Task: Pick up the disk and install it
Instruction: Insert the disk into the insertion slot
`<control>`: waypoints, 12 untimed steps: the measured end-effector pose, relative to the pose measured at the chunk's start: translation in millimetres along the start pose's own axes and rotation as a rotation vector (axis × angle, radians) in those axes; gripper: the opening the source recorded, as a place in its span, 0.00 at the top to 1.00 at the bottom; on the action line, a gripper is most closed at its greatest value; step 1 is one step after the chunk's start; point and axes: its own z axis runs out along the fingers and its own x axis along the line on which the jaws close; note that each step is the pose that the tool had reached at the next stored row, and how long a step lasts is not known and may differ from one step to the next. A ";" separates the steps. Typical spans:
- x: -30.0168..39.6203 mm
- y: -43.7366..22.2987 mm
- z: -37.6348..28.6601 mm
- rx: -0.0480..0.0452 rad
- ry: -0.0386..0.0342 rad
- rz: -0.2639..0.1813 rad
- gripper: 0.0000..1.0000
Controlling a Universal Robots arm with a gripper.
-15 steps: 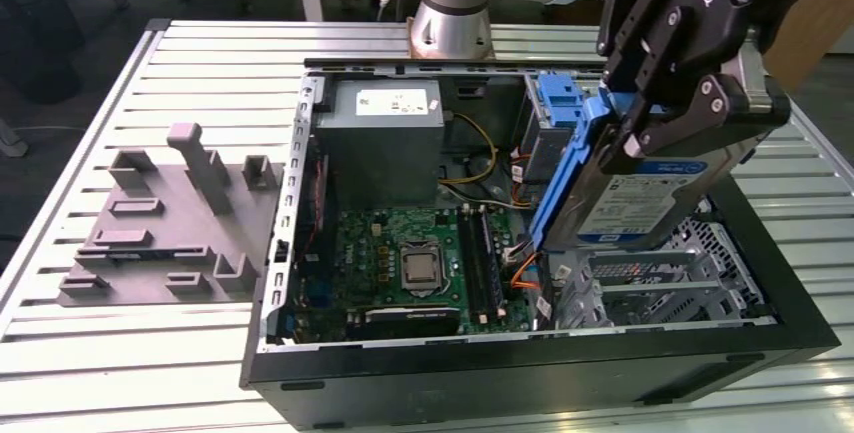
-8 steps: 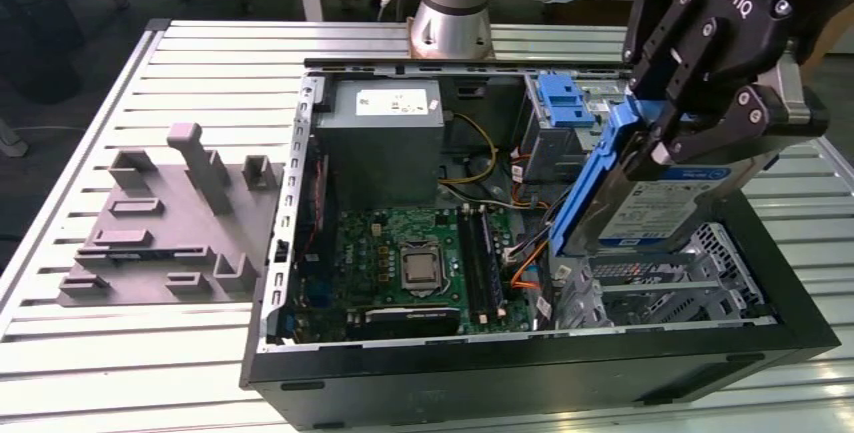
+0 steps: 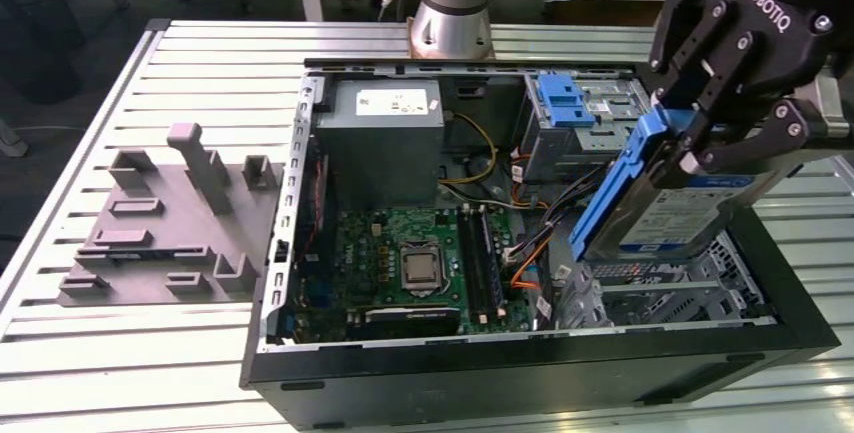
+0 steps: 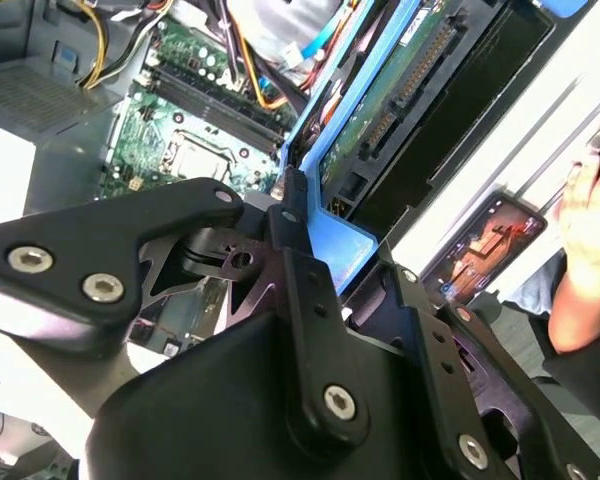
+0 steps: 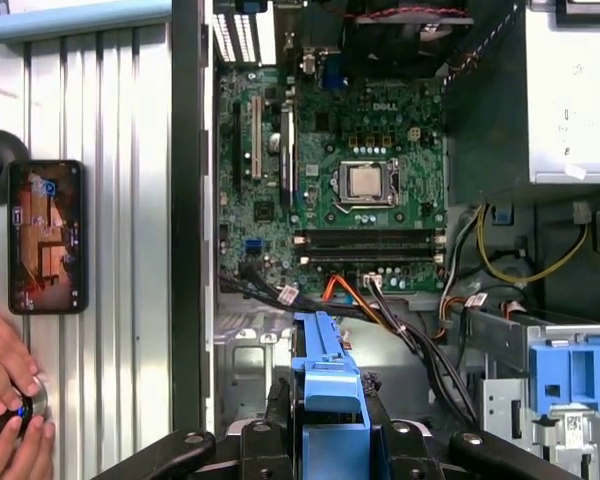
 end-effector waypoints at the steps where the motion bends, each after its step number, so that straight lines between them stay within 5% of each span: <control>1: 0.4 -2.2 0.4 0.0000 -0.0001 0.000 0.64; 12: 7.4 -19.6 5.2 0.0000 -0.0002 0.000 0.64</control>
